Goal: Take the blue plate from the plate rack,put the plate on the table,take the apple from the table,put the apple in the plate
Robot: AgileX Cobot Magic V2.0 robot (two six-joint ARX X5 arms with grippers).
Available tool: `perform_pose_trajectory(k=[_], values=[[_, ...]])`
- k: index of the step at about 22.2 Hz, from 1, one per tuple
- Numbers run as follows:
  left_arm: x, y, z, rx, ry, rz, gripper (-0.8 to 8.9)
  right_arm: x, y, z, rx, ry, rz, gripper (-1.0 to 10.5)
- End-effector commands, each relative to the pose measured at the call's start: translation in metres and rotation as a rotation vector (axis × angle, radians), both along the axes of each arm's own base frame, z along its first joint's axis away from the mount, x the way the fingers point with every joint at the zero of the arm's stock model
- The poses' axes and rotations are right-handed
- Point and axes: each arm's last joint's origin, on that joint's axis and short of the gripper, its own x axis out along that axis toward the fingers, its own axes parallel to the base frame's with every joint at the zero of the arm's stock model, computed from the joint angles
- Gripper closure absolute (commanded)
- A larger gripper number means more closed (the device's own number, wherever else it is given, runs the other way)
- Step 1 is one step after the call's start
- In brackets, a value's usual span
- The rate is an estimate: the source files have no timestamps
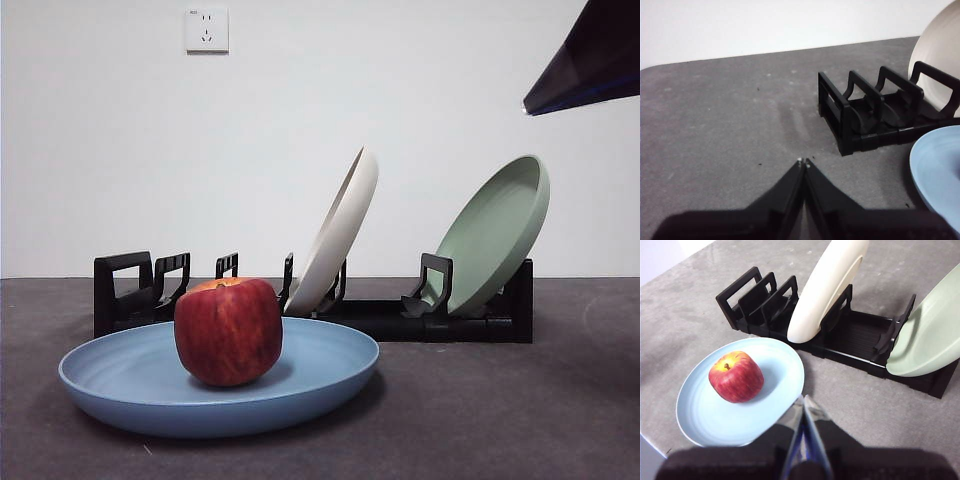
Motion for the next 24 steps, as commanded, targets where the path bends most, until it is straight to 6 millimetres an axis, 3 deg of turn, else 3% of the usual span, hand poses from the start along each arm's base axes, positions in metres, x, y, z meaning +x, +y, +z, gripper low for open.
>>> perform_pose_trajectory(k=[1, 16, 21, 24], values=[[0.001, 0.000, -0.004, 0.003, 0.008, 0.003, 8.17, 0.000, 0.000, -0.001, 0.003, 0.003, -0.005, 9.5], [0.001, 0.000, -0.004, 0.004, 0.010, 0.003, 8.17, 0.000, -0.003, 0.000, -0.032, -0.033, -0.005, 9.5], [0.001, 0.000, -0.004, 0.004, 0.010, 0.004, 8.17, -0.006, -0.041, 0.007, -0.066, -0.168, -0.161, 9.5], [0.001, 0.000, -0.004, 0.004, 0.010, 0.004, 8.17, -0.014, -0.064, -0.004, -0.044, -0.226, -0.321, 9.5]])
